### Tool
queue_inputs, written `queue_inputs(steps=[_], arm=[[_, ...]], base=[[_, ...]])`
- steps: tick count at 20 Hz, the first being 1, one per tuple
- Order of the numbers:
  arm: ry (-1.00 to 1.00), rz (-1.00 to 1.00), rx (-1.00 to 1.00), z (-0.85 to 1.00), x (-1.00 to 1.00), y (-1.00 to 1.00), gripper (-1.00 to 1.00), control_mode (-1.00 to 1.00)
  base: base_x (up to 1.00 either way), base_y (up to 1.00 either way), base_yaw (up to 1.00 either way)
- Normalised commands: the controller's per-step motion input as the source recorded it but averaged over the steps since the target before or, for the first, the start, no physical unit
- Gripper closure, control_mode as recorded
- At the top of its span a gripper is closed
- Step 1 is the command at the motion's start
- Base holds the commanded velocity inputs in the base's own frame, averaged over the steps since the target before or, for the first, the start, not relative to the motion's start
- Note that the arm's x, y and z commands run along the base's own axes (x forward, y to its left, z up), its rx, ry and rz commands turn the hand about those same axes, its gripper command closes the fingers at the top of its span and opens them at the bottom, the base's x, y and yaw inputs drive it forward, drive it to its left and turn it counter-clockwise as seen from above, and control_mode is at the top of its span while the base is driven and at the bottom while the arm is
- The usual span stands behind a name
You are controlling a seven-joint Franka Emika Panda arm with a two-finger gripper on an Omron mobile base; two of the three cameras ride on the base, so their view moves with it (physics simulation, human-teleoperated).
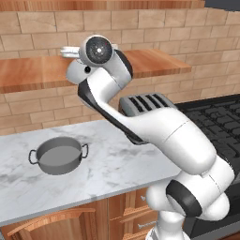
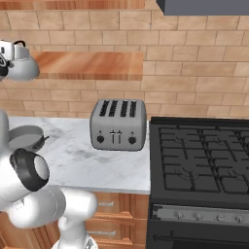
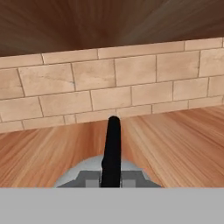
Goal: Pick the kettle from the cabinet and place it on a stove burner. Then pick the pot from the counter and place it on another stove burner. Finally, turn both burners on.
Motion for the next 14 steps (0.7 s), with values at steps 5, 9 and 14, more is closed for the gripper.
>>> queue_inputs(steps=[5,9,14], arm=[[0.01,-0.05,0.00,0.00,-0.34,-0.37,1.00,-1.00],[0.04,-0.04,0.00,0.00,-0.29,-0.44,1.00,-1.00],[0.05,-0.04,0.00,0.00,-0.25,-0.43,1.00,-1.00]], base=[[0.00,0.00,0.00],[0.00,0.00,0.00],[0.00,0.00,0.00]])
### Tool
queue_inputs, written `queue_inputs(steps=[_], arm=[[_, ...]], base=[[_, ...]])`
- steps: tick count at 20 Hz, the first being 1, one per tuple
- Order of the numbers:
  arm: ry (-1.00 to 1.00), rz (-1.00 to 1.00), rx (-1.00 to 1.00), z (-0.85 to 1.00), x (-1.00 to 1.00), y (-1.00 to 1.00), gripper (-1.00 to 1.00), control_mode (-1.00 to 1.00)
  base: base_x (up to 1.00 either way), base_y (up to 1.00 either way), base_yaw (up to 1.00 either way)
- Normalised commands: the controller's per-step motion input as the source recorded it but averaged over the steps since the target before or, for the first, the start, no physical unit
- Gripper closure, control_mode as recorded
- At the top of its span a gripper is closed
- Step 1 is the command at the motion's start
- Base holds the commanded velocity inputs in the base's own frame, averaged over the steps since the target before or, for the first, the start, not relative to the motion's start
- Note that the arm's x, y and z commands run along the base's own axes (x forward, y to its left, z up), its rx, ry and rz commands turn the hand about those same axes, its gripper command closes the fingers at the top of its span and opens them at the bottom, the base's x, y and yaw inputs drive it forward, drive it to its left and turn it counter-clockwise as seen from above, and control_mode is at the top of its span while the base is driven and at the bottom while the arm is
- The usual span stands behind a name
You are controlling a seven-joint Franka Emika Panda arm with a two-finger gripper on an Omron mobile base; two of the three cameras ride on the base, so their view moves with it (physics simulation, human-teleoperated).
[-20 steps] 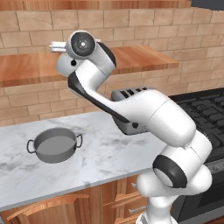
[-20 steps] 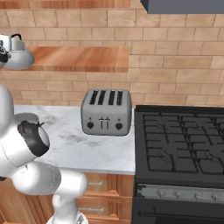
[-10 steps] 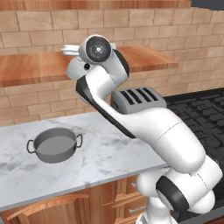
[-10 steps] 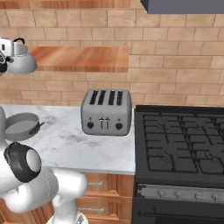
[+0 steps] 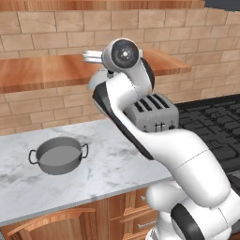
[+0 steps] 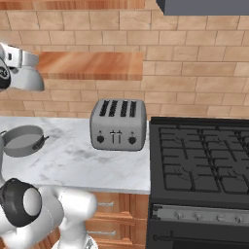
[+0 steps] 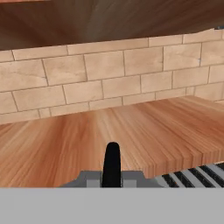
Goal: Pick the kettle from the cabinet and place it on a stove burner. Then pick the pot from the counter and place it on another stove burner. Finally, turn both burners on.
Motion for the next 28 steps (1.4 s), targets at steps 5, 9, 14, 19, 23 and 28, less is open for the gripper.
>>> queue_inputs(steps=[5,9,14,19,23,28], arm=[[0.03,-0.04,0.00,0.00,-0.28,-0.46,1.00,-1.00],[0.03,-0.04,0.00,0.00,-0.30,-0.44,1.00,-1.00],[0.04,-0.02,0.00,-0.01,-0.30,-0.50,1.00,-1.00],[0.02,0.01,0.01,-0.10,-0.14,-0.57,1.00,-1.00],[0.00,0.05,0.00,-0.03,-0.10,-0.59,1.00,-1.00],[-0.01,0.07,0.00,0.00,-0.15,-0.58,1.00,-1.00]], base=[[0.00,0.00,0.00],[0.00,0.00,0.00],[0.00,0.00,0.00],[0.00,0.00,0.00],[0.00,0.00,0.00],[0.00,0.00,0.00]])
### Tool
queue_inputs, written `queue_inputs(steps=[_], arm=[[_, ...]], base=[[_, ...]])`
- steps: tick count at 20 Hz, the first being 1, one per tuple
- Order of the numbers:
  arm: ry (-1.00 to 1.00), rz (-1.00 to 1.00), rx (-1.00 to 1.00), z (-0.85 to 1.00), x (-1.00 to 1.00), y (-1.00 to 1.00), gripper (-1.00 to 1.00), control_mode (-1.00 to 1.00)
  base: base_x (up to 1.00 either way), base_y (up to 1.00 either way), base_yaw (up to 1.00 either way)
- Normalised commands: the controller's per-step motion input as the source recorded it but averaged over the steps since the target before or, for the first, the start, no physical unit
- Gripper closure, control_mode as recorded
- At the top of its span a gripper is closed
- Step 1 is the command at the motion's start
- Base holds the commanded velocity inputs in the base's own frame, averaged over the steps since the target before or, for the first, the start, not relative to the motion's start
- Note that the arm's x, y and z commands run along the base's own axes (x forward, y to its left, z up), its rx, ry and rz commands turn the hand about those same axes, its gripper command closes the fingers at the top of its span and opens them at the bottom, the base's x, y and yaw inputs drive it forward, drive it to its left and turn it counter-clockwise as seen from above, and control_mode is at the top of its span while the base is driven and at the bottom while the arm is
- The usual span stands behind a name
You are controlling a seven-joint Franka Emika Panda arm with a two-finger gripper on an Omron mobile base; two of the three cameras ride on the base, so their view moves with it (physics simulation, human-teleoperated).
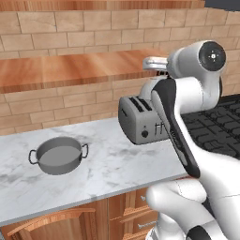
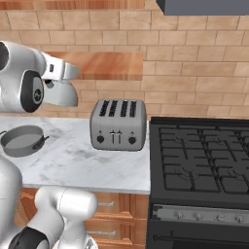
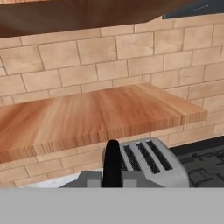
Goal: Pick the kettle from the cabinet and place it on a stove burner. Then pick the pot from the counter and place it on another stove burner. Finally, turn both burners on.
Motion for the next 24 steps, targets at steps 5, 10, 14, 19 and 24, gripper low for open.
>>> queue_inputs(steps=[5,10,14,19,24], arm=[[-0.01,0.09,0.00,0.00,-0.15,-0.52,1.00,-1.00],[-0.01,0.13,0.00,0.00,-0.16,-0.53,1.00,-1.00],[-0.02,0.17,0.02,0.00,-0.18,-0.49,1.00,-1.00],[-0.01,0.18,0.01,0.00,-0.22,-0.44,1.00,-1.00],[0.00,0.12,0.01,-0.02,-0.44,-0.45,1.00,-1.00]], base=[[0.00,0.00,0.00],[0.00,0.00,0.00],[0.00,0.00,0.00],[0.00,0.00,0.00],[0.00,0.00,0.00]])
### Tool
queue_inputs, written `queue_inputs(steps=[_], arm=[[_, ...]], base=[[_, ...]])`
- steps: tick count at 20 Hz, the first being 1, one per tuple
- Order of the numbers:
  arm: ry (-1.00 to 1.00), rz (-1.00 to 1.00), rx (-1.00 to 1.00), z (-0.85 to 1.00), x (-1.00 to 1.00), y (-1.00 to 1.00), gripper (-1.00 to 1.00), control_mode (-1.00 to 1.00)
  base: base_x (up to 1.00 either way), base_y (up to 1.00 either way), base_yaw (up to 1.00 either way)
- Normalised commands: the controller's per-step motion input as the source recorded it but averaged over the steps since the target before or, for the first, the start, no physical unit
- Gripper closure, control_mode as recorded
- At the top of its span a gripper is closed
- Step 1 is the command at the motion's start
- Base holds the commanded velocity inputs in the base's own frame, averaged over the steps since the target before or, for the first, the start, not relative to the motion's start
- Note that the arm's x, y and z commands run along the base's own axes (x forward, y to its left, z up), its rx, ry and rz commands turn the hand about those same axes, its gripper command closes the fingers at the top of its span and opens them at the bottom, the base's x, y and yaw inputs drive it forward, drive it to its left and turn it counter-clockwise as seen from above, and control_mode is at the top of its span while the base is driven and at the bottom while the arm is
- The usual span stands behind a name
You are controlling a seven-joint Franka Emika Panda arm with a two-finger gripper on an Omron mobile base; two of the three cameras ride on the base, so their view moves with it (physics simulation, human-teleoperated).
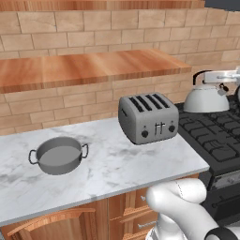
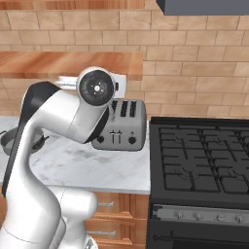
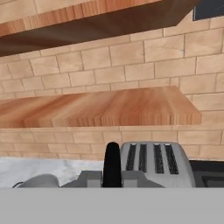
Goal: Pick the kettle from the cabinet and place it on a stove burner. Then pick the pot from the counter and place it on another stove burner. Finally, turn both burners on.
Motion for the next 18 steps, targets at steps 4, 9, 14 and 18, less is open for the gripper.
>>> queue_inputs(steps=[4,9,14,18], arm=[[-0.01,0.09,0.04,-0.04,-0.35,-0.46,1.00,-1.00],[0.00,0.09,0.04,-0.08,-0.17,-0.38,1.00,-1.00],[0.00,0.06,0.09,-0.08,0.01,-0.29,1.00,-1.00],[0.00,0.03,0.09,-0.13,0.15,-0.28,1.00,-1.00]], base=[[0.00,0.00,0.00],[0.00,0.00,0.00],[0.00,0.00,0.00],[0.00,0.00,0.00]])
